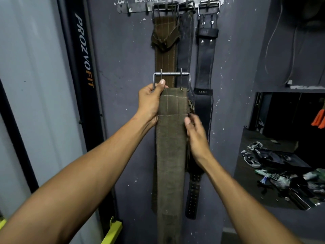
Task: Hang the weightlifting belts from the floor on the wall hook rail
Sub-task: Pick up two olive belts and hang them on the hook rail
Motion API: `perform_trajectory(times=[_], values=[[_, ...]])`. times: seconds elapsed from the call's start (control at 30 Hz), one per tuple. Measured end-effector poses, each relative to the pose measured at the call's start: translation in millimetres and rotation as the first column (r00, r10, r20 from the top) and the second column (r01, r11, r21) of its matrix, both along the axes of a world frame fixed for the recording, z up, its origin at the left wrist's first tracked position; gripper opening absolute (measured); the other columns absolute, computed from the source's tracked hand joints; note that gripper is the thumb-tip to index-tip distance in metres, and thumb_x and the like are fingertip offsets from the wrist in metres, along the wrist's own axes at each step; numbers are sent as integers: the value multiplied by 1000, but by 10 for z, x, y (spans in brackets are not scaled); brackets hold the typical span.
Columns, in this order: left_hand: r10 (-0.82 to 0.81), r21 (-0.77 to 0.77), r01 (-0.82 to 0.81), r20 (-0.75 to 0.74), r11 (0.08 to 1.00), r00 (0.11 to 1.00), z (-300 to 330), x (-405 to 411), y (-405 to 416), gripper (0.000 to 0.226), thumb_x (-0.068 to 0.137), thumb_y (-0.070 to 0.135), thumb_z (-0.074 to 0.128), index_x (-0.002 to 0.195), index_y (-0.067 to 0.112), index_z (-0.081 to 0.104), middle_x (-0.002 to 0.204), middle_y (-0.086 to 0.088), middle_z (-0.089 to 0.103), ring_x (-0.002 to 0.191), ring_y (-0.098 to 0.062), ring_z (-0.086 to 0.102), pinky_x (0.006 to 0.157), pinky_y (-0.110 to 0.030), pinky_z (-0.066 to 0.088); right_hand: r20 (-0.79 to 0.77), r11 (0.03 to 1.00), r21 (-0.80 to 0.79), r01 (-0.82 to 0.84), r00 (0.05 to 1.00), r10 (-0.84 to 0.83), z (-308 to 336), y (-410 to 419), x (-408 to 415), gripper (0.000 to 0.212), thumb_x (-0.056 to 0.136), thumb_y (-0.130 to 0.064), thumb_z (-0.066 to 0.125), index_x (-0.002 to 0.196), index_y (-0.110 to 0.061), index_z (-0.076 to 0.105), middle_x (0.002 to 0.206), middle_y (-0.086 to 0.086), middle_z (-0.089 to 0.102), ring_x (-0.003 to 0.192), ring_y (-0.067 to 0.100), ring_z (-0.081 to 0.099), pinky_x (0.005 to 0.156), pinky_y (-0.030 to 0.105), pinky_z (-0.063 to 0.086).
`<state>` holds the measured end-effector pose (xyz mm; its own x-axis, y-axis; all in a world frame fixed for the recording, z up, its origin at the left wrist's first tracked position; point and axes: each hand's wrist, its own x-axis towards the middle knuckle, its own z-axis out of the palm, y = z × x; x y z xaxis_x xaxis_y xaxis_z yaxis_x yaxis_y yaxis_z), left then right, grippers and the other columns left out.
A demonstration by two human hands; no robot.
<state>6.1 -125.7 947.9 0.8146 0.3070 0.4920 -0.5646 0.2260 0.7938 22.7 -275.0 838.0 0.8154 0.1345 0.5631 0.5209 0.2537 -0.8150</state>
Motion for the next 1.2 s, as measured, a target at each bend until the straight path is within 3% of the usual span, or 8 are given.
perform_trajectory(times=[0.1, 0.3, 0.43, 0.53, 0.73, 0.9, 1.07, 1.2], values=[[-4, -11, 4, 0, 1000, 1000, 31, 1, -69, 20, 102, 21, 64, 92, 4, 66, 75, -13, 66, 62, -19, 65, 62, -30, 58, 120, 988, -50, 143, 983, -136, 591, -14, 115, 54, 103, -49, 55, 151, -28, 43, 117, -8, 74, 109, 6, 72, 92, 30, 59], [-4, -29, 5, 49, 1000, 999, 197, -11, -89, 18, 102, 21, 64, 105, 3, 62, 84, -16, 68, 71, -20, 67, 66, -31, 60, 313, 931, 83, 355, 878, -363, 998, 232, 268, 52, 106, -35, 56, 155, -26, 41, 70, 5, 70, 55, 6, 60, 52, 22, 49], [102, 106, -121, 172, 987, 980, 352, 95, 81, 31, 102, 23, 63, 128, 12, 49, 102, -17, 73, 85, -21, 71, 80, -39, 60, 355, 933, 151, 327, 863, -360, 1245, 395, 434, 54, 105, -34, 59, 155, -37, 38, 75, 24, 70, 65, 44, 64, 57, 49, 56], [178, 315, -270, 291, 910, 940, 386, 266, 283, 54, 102, 28, 63, 146, 29, 33, 124, -8, 71, 108, -14, 73, 94, -35, 60, 410, 920, 149, 363, 824, -392, 1485, 575, 637, 51, 104, -37, 60, 152, -39, 43, 75, 21, 71, 68, 45, 66, 61, 56, 57], [286, 464, -460, 398, 757, 872, 788, 846, 772, 77, 102, 38, 60, 162, 37, 11, 144, 4, 64, 130, -11, 62, 114, -35, 48, 495, 878, 175, 445, 731, -470, 2087, 1004, 1238, 51, 103, -33, 62, 152, -29, 49, 62, 18, 60, 52, 10, 45, 51, 35, 43], [281, 478, -478, 427, 737, 859, 1576, 1486, 1204, 81, 102, 35, 62, 165, 29, 11, 150, -11, 58, 137, -25, 57, 117, -42, 45, 501, 821, 179, 543, 668, -551, 2841, 1377, 1679, 49, 103, -30, 63, 151, -25, 53, 60, -2, 57, 53, 10, 49, 61, 27, 45], [185, 472, -431, 480, 769, 857, 2313, 2025, 1623, 72, 102, 25, 62, 163, 21, 23, 143, 10, 60, 134, -13, 58, 118, -41, 44, 554, 721, 221, 656, 525, -647, 3560, 1757, 2046, 47, 104, -28, 63, 149, -16, 55, 89, 4, 74, 80, 11, 61, 69, 18, 38], [150, 528, -401, 454, 749, 878, 2645, 2414, 1853, 63, 103, 23, 62, 158, 19, 33, 139, 5, 61, 129, -22, 63, 114, -46, 48, 542, 717, 177, 675, 541, -643, 3827, 1982, 2398, 37, 105, -21, 61, 139, -6, 60, 76, -2, 59, 61, 2, 51, 62, 16, 31]])
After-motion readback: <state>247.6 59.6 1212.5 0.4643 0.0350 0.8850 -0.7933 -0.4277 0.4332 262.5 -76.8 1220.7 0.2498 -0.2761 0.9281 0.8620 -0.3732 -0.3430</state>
